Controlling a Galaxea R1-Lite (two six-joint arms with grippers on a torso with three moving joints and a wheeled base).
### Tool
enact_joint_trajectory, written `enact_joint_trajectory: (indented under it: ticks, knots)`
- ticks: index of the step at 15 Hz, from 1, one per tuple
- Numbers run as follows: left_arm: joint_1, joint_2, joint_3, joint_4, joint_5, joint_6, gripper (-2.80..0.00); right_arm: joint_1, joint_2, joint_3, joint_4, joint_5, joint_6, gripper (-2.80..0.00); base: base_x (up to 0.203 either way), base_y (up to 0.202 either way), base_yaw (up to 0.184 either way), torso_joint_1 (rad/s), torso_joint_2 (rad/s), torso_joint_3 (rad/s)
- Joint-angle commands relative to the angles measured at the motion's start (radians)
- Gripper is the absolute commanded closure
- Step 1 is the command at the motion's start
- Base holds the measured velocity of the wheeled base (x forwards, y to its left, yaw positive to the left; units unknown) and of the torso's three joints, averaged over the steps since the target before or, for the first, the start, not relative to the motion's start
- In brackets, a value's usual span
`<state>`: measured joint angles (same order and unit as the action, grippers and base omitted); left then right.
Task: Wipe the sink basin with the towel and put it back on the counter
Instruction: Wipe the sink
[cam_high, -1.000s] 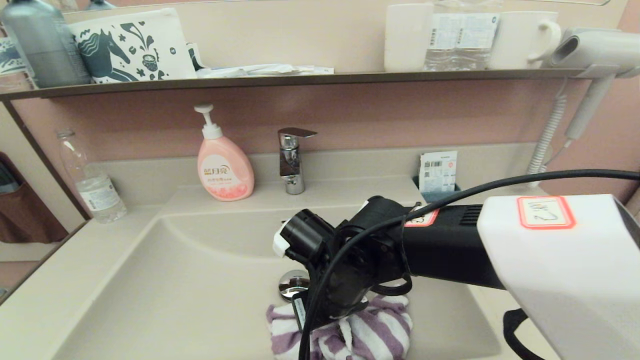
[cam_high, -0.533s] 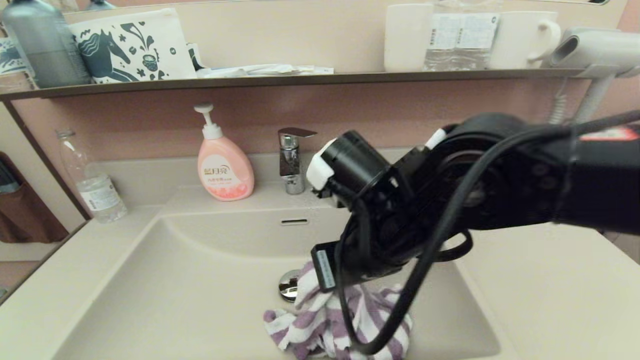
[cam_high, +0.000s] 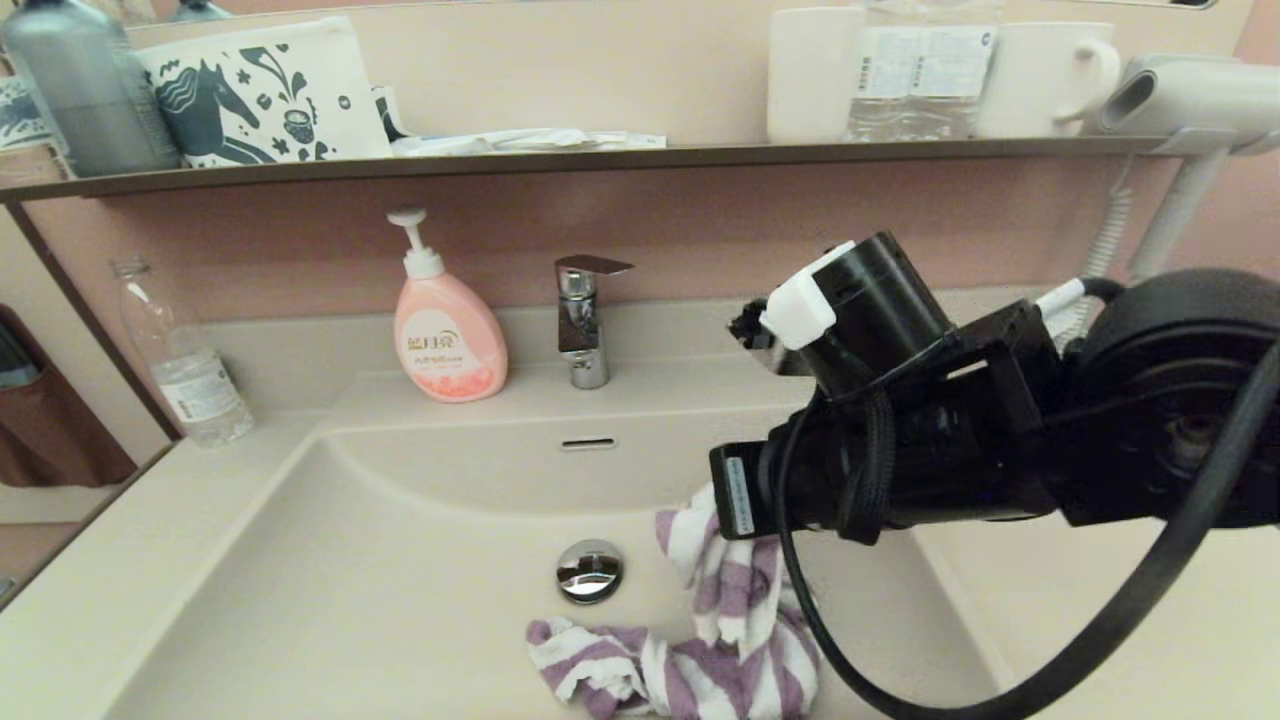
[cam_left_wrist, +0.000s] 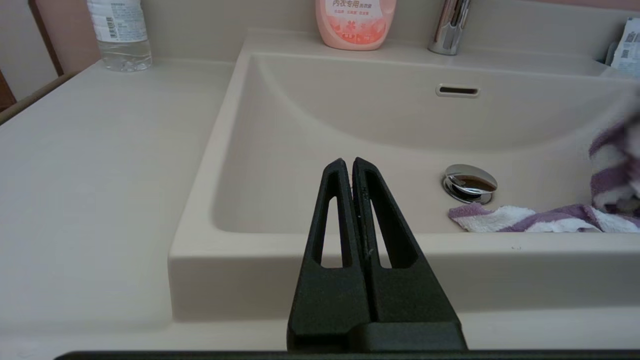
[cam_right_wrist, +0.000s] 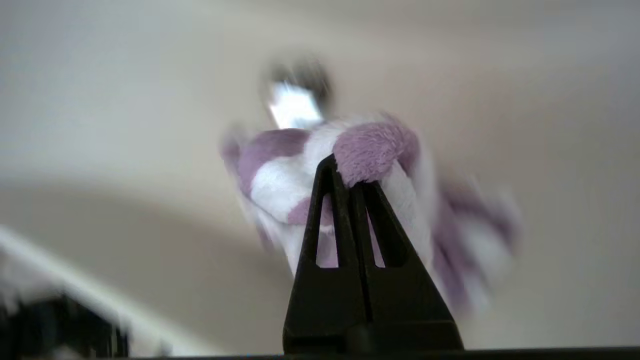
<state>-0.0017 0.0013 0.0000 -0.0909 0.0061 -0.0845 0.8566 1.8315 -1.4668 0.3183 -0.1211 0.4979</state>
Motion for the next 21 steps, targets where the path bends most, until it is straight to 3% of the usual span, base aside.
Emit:
enact_joint_trajectory:
  ticks: [1,5,9,13,21]
  knots:
    - [0.000,0.000,0.000,-0.001,0.000,-0.001,0.00,0.021,0.034,0.088,-0.393,-0.031,-0.007,0.00,0.000,0.000,0.000,0.000,0.00,0.000]
    - [0.000,0.000,0.000,-0.001,0.000,-0.001,0.00,0.050,0.290,0.054,-0.700,-0.142,-0.180,0.00,0.000,0.000,0.000,0.000,0.00,0.000]
    - [0.000,0.000,0.000,-0.001,0.000,0.000,0.00,0.009,0.354,0.022,-0.747,-0.160,-0.395,0.00,0.000,0.000,0.000,0.000,0.00,0.000]
    - [0.000,0.000,0.000,-0.001,0.000,0.000,0.00,-0.006,0.419,0.007,-0.749,-0.219,-0.449,0.00,0.000,0.000,0.000,0.000,0.00,0.000]
    - [0.000,0.000,0.000,-0.001,0.000,0.000,0.00,-0.025,0.543,-0.147,-0.742,-0.242,-0.525,0.00,0.000,0.000,0.000,0.000,0.00,0.000]
